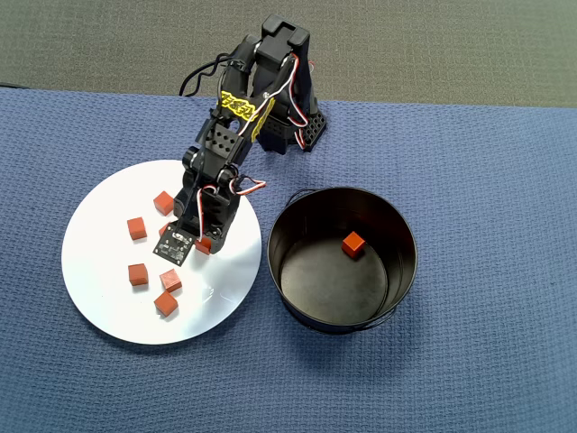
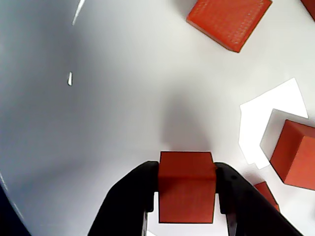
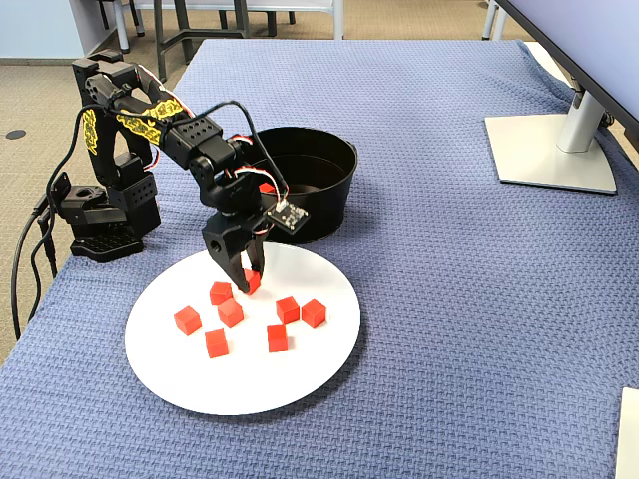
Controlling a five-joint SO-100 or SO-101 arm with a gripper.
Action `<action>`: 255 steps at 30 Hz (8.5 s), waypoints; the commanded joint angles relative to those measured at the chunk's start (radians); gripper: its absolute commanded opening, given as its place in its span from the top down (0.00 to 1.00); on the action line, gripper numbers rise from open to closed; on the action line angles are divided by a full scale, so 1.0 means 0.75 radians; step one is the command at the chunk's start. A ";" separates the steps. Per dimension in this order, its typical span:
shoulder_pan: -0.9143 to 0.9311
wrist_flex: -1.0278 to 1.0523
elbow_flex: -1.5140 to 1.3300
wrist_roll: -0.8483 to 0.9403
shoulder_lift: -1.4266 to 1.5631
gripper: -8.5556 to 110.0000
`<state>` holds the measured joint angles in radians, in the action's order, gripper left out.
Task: Pick up the red cubes from the white plate and place them in the black recipient
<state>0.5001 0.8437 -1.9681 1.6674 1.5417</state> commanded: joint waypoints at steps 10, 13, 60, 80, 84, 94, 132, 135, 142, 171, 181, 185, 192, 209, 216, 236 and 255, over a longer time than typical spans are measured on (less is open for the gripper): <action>-0.110 0.147 0.065 -0.585 0.511 0.93; -0.194 0.319 0.188 -0.704 0.589 0.93; 0.053 0.172 0.174 -0.456 0.260 0.62; 0.333 0.446 0.264 -1.174 0.215 0.71; 0.346 0.446 0.290 -1.381 0.196 0.70; 0.325 0.376 0.241 -1.591 0.100 0.68; 0.260 0.247 0.078 -1.119 0.000 0.68; 0.270 0.245 0.100 -1.104 -0.037 0.68; 0.282 0.223 0.090 -1.074 -0.051 0.75; -0.362 0.603 0.520 -1.673 0.526 0.93; -0.957 0.630 0.423 -1.808 0.567 0.66; -0.929 0.687 0.452 -1.698 0.532 0.56; -0.472 0.702 0.301 -1.121 0.546 0.55; 0.313 0.192 -0.102 -0.025 0.464 0.56; 0.344 0.256 -0.092 0.043 0.444 0.57; 0.650 0.086 -0.076 0.427 0.250 0.59; 0.636 -0.076 0.008 0.313 -0.025 0.75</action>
<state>0.9971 0.8207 -2.0203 1.9343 1.5202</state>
